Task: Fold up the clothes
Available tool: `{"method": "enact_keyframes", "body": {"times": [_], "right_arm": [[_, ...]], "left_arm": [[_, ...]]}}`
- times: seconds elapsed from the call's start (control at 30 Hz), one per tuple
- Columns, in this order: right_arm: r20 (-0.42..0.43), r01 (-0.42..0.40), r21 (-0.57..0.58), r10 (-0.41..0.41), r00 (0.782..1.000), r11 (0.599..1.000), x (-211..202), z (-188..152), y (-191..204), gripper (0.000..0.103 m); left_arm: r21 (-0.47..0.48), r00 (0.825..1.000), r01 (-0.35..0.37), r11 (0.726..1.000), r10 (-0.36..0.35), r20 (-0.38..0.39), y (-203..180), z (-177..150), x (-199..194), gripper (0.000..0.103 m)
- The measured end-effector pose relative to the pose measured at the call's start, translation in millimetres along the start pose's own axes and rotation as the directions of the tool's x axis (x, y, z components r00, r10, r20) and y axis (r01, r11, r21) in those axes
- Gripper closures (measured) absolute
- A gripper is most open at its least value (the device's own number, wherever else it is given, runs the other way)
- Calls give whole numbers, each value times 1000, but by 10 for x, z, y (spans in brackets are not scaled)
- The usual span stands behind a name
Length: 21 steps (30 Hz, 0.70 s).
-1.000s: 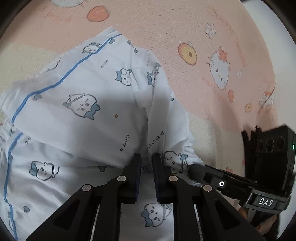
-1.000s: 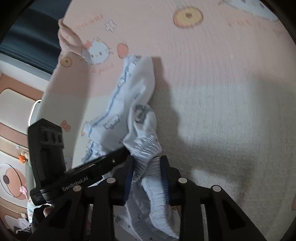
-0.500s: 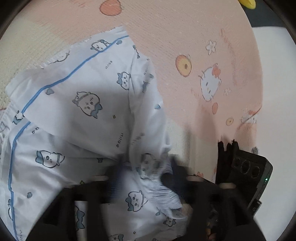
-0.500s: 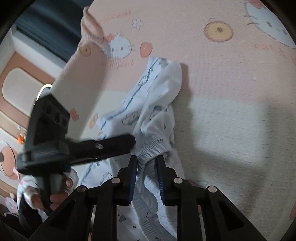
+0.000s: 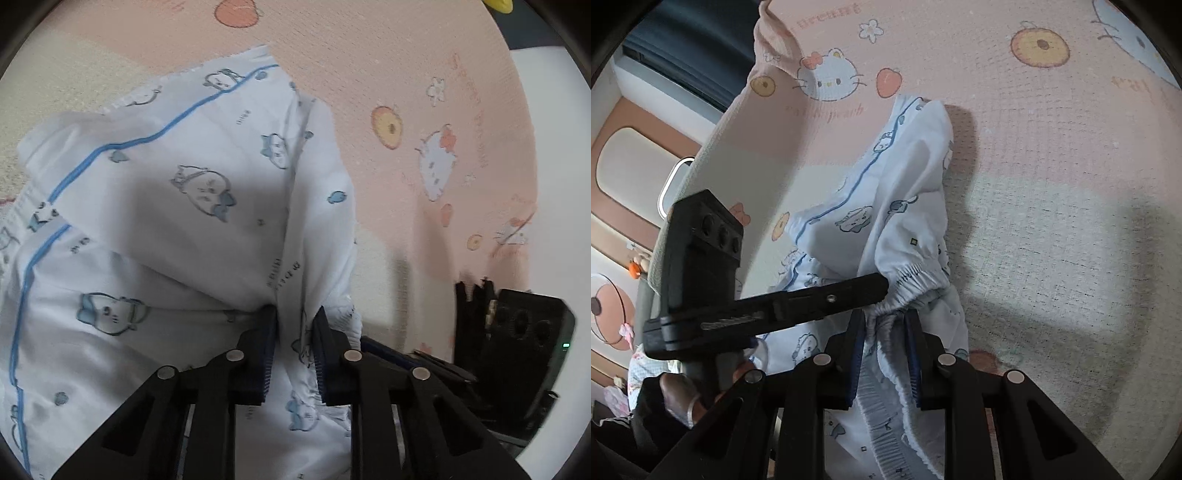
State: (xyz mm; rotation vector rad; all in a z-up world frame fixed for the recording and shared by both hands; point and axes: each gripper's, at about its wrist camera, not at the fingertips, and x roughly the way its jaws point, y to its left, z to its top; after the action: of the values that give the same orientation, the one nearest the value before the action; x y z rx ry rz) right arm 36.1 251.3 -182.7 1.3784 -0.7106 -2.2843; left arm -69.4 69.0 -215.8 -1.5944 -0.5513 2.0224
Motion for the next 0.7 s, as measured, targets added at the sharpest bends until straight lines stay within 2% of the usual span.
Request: {"method": "enact_keyframes", "body": {"times": [0.1, 0.17, 0.2, 0.37, 0.5, 0.6, 0.7], "right_arm": [[6, 20, -3, -20, 1000, 1000, -31, 8, -12, 81], [10, 26, 17, -26, 1000, 1000, -34, 26, -62, 66], [11, 22, 39, -23, 1000, 999, -26, 34, -105, 64], [18, -70, 179, 68, 997, 981, 57, 125, -346, 63], [35, -110, 251, 104, 994, 962, 129, 172, -505, 63], [45, -126, 269, 118, 992, 955, 198, 163, -528, 63], [54, -97, 223, 87, 995, 970, 171, 147, -436, 64]], "left_arm": [[-15, 1000, -4, 1000, 4, -4, 56, -5, 1, 89], [-18, 1000, -3, 1000, 3, -4, 69, -4, 0, 89], [-15, 1000, -6, 1000, 6, -4, 61, -3, 5, 89], [15, 1000, -23, 1000, 23, -3, 45, -26, 0, 89], [28, 1000, -25, 999, 26, -9, 55, -27, -2, 89], [27, 1000, -26, 999, 27, -14, 65, -23, -12, 89], [12, 1000, -7, 1000, 7, -21, 103, -15, -28, 89]]}}
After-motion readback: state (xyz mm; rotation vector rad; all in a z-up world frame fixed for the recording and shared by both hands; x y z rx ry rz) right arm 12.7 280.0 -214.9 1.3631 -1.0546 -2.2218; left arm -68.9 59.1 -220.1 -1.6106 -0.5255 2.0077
